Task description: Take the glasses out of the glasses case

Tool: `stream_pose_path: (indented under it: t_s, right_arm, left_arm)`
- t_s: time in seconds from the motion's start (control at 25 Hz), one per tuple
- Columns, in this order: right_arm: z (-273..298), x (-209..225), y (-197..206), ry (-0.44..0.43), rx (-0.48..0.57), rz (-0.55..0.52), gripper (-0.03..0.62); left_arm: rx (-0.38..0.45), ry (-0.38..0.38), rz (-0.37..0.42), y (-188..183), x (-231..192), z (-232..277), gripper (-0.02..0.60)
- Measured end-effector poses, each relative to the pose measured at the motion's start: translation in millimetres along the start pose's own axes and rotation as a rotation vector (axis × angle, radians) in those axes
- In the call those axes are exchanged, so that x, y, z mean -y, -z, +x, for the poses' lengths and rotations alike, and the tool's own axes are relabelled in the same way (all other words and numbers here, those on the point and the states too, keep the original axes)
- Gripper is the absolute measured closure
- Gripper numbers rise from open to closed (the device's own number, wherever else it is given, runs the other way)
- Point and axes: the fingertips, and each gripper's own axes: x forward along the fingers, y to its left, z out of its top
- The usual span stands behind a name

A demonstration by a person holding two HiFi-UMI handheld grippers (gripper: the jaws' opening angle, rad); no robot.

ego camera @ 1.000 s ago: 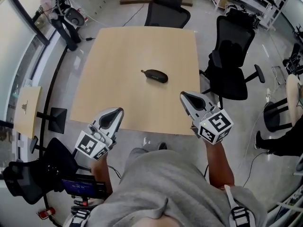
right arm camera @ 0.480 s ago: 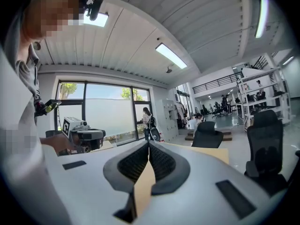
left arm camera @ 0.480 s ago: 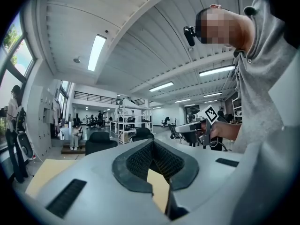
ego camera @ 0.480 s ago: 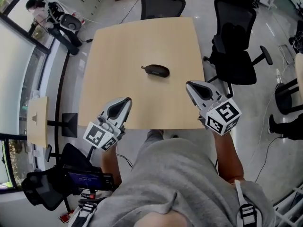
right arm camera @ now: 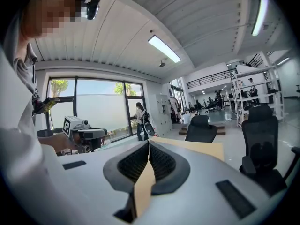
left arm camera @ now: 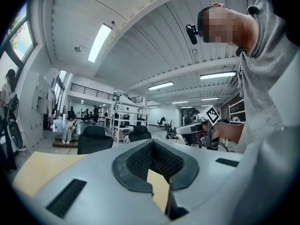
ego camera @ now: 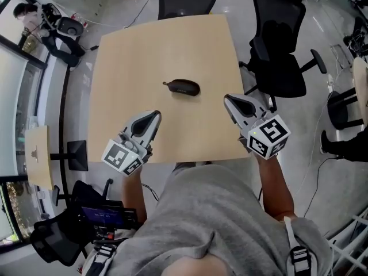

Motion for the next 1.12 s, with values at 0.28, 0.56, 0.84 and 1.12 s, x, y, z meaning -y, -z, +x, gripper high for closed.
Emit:
stream_pose_path:
  t_s: [0.28,0.56,0.84,1.12]
  right_arm:
    - [56,33,11,0.004,-0.049,0.031,0.586]
    - [114,62,35,-0.013,-0.111,0.057,0.586]
    - [196,95,82,-0.043,-0.231,0.071,0.586]
    - [283,116,148,-0.078,-0.386,0.086,0.586]
  left_arm:
    - [-0.036,0.005,-0.060,26,-45,19,0.577]
    - [-0.087,0.000,-0.119,66,-83,36,0.577]
    - [-0.152,0.015,-0.197,113,-121,60,0.577]
    - [-0.202,0.034,-0.272,152,-158,69,0.577]
